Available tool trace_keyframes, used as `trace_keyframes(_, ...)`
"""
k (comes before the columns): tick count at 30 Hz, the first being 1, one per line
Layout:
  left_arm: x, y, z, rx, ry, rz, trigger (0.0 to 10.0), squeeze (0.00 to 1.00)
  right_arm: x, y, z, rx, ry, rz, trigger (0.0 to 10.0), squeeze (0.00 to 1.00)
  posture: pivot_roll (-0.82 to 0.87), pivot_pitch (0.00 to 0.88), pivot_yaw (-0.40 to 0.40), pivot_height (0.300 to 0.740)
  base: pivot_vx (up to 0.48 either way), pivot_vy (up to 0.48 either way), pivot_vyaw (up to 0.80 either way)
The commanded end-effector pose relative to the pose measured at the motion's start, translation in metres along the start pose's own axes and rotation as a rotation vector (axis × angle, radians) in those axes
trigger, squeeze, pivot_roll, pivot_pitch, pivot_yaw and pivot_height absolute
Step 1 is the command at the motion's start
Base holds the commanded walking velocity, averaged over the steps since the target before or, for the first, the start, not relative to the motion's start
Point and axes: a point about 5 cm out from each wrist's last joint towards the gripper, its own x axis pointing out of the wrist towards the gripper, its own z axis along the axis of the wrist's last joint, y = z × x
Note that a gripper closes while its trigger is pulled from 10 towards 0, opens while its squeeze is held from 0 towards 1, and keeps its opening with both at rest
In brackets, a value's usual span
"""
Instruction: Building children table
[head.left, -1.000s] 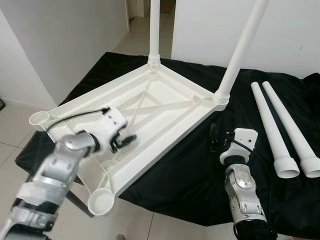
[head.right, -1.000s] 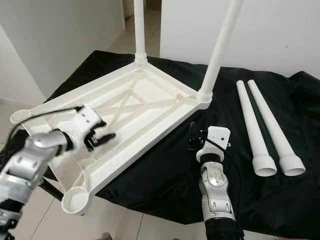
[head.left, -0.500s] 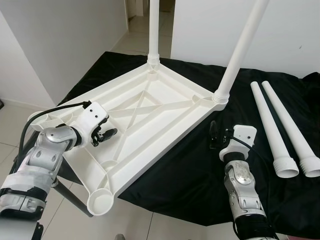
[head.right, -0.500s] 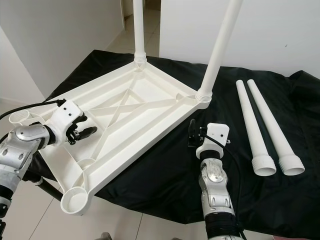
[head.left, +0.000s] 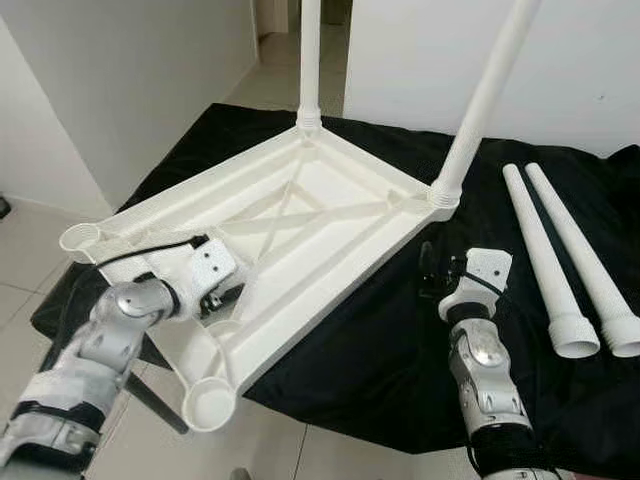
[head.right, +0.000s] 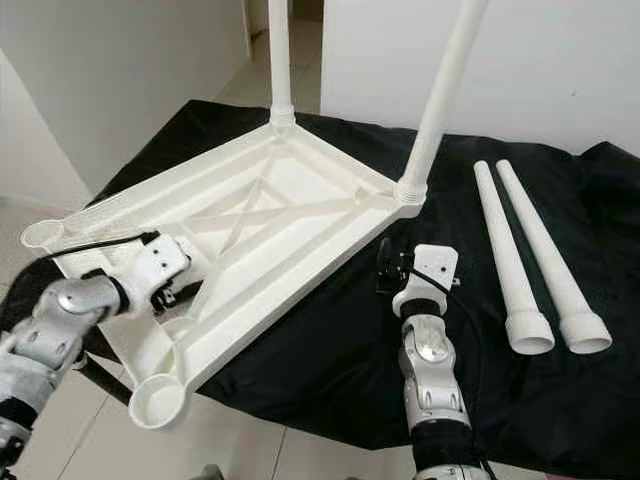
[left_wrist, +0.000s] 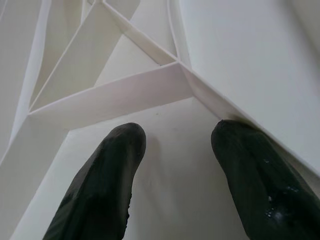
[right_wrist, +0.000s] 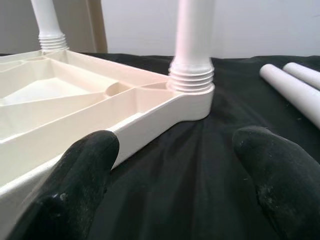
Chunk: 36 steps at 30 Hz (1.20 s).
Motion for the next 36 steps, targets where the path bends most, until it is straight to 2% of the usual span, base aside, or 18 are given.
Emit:
trace_keyframes(1, 0.007, -0.016, -0.001, 0.012, -0.003, -0.060, 10.0, 0.00, 0.002, 0.002, -0.001, 0.011, 0.004, 0.001, 10.0, 0.00, -0.01, 0.000, -0.004, 0.740, 0.000, 0.000, 0.00)
trace_keyframes(5, 0.019, -0.034, 0.012, -0.007, -0.054, -0.100, 10.0, 0.00, 0.005, 0.006, -0.002, 0.014, 0.011, 0.002, 10.0, 0.00, 0.00, 0.000, -0.004, 0.740, 0.000, 0.000, 0.00)
trace_keyframes(8, 0.023, -0.039, 0.018, -0.015, -0.077, -0.111, 10.0, 0.00, 0.004, 0.008, -0.003, 0.016, 0.016, 0.003, 10.0, 0.00, 0.00, 0.000, 0.001, 0.740, 0.000, 0.000, 0.00)
trace_keyframes(9, 0.028, -0.047, 0.028, -0.035, -0.110, -0.125, 10.0, 0.00, 0.003, 0.009, -0.005, 0.019, 0.028, 0.004, 10.0, 0.00, 0.00, 0.000, 0.003, 0.740, 0.000, 0.000, 0.00)
trace_keyframes(11, 0.028, -0.047, 0.028, -0.035, -0.110, -0.125, 10.0, 0.00, 0.003, 0.009, -0.005, 0.019, 0.028, 0.004, 10.0, 0.00, 0.00, 0.000, 0.003, 0.740, 0.000, 0.000, 0.00)
trace_keyframes(16, 0.037, -0.065, 0.046, -0.066, -0.166, -0.150, 10.0, 0.00, 0.001, 0.008, -0.011, 0.020, 0.061, -0.012, 10.0, 0.00, -0.01, 0.000, 0.011, 0.740, 0.000, 0.000, 0.00)
trace_keyframes(22, 0.043, -0.073, 0.059, -0.082, -0.203, -0.152, 10.0, 0.00, 0.002, 0.007, -0.016, 0.005, 0.084, -0.032, 10.0, 0.00, -0.01, 0.000, 0.015, 0.740, 0.000, 0.000, 0.00)
trace_keyframes(24, 0.043, -0.072, 0.060, -0.080, -0.210, -0.150, 10.0, 0.00, 0.002, 0.007, -0.016, 0.011, 0.088, -0.036, 10.0, 0.00, -0.01, 0.000, 0.014, 0.740, 0.000, 0.000, 0.00)
trace_keyframes(25, 0.043, -0.063, 0.060, -0.072, -0.204, -0.134, 10.0, 0.00, 0.003, 0.007, -0.017, 0.023, 0.094, -0.044, 10.0, 0.00, -0.01, 0.000, 0.014, 0.740, 0.000, 0.000, 0.00)
trace_keyframes(27, 0.042, -0.061, 0.060, -0.071, -0.201, -0.129, 10.0, 0.00, 0.004, 0.007, -0.017, 0.026, 0.096, -0.046, 10.0, 0.00, -0.01, 0.000, 0.014, 0.740, 0.000, 0.000, 0.00)
trace_keyframes(30, 0.034, -0.045, 0.062, -0.070, -0.226, -0.114, 10.0, 0.00, 0.004, 0.007, -0.017, 0.020, 0.093, -0.050, 10.0, 0.00, -0.01, 0.000, 0.011, 0.740, 0.000, 0.000, 0.00)
trace_keyframes(36, 0.023, -0.029, 0.060, -0.040, -0.231, -0.107, 10.0, 0.00, 0.002, 0.003, -0.017, 0.015, 0.087, -0.065, 10.0, 0.00, -0.01, 0.000, 0.008, 0.740, 0.000, 0.000, 0.00)
